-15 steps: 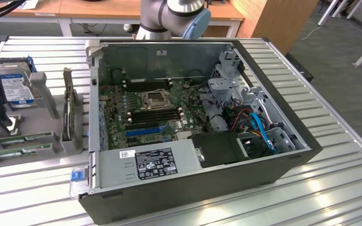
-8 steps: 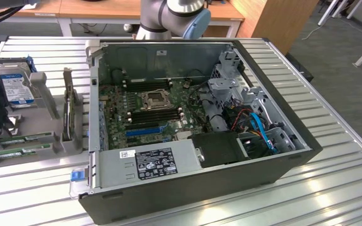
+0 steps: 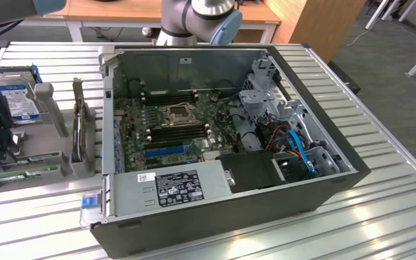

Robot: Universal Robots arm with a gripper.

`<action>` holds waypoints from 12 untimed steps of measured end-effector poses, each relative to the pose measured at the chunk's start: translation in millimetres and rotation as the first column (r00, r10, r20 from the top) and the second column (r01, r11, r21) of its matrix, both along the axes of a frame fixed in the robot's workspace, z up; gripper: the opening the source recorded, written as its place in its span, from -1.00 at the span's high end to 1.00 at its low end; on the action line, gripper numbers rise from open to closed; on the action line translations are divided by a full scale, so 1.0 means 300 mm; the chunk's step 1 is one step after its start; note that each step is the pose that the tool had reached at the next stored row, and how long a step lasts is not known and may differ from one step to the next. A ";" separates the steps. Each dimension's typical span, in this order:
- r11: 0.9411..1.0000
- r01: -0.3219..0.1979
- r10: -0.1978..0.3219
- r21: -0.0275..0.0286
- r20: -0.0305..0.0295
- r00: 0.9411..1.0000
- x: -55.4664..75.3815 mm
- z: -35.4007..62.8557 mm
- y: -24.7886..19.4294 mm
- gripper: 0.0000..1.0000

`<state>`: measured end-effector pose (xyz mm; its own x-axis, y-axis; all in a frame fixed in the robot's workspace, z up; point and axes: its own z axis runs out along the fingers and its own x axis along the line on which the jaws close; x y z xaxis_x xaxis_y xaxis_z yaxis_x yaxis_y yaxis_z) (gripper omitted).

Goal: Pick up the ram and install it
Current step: 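Pick up the ram and move it above insertion slot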

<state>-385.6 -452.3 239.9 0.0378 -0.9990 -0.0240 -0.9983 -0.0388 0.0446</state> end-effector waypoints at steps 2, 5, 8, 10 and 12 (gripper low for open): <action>1.000 0.000 0.000 0.000 0.000 1.000 0.000 -0.012 0.000 0.41; 1.000 0.000 0.000 0.000 0.000 1.000 0.000 -0.030 0.000 0.41; 1.000 0.000 0.000 0.000 0.000 1.000 0.000 -0.045 -0.001 0.41; 1.000 0.000 0.000 0.000 0.000 1.000 0.000 -0.054 -0.001 0.41; 1.000 0.000 0.000 0.000 0.000 1.000 0.000 -0.054 -0.001 0.41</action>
